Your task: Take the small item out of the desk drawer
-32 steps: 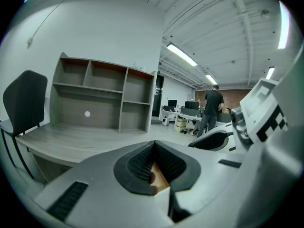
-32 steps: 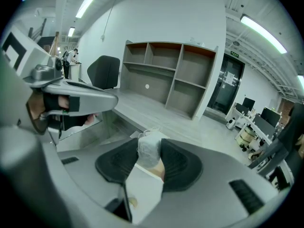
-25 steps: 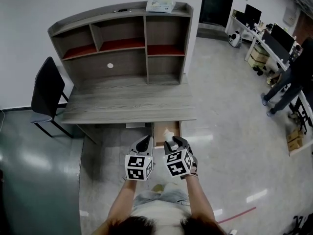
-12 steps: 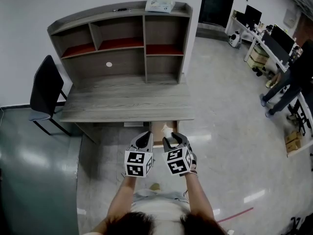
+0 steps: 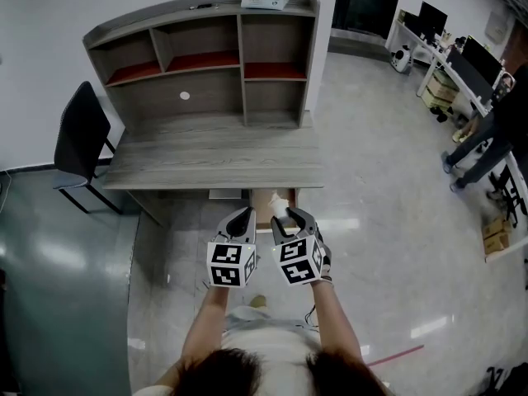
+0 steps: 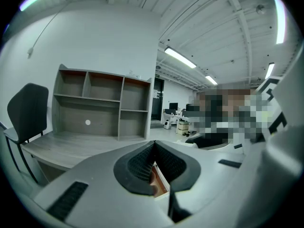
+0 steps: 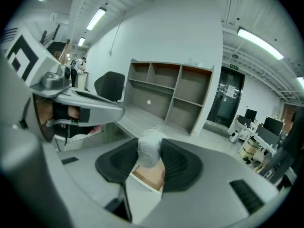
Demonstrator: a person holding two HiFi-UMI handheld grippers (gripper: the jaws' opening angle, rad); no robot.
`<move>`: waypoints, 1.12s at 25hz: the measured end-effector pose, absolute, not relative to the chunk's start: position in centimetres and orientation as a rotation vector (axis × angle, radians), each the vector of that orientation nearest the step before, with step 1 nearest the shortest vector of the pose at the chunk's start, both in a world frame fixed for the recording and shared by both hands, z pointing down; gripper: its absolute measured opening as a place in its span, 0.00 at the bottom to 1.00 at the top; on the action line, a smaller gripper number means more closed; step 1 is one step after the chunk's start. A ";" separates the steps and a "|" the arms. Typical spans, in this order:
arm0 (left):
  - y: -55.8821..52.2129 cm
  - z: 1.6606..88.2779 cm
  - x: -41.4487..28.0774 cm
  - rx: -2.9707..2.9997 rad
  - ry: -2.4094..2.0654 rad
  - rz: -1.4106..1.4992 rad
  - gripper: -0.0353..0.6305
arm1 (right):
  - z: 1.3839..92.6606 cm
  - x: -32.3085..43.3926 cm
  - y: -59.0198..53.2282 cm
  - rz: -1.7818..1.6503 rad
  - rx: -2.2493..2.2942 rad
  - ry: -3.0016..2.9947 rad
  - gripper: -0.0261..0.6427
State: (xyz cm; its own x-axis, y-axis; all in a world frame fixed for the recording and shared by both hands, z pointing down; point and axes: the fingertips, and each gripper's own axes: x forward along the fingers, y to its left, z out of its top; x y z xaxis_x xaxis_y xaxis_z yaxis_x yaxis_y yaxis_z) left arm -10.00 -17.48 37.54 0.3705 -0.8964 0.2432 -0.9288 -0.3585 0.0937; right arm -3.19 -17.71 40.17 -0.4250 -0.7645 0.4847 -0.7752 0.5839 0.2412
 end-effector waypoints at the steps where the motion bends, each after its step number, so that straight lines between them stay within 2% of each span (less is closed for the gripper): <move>1: -17.1 37.5 -9.8 2.410 -1.642 0.222 0.07 | 39.9 -2.9 -17.4 0.017 1.220 -2.268 0.28; 28: -8.2 33.5 -3.3 2.425 -1.742 0.227 0.07 | 35.6 4.2 -9.6 -0.058 1.298 -2.447 0.28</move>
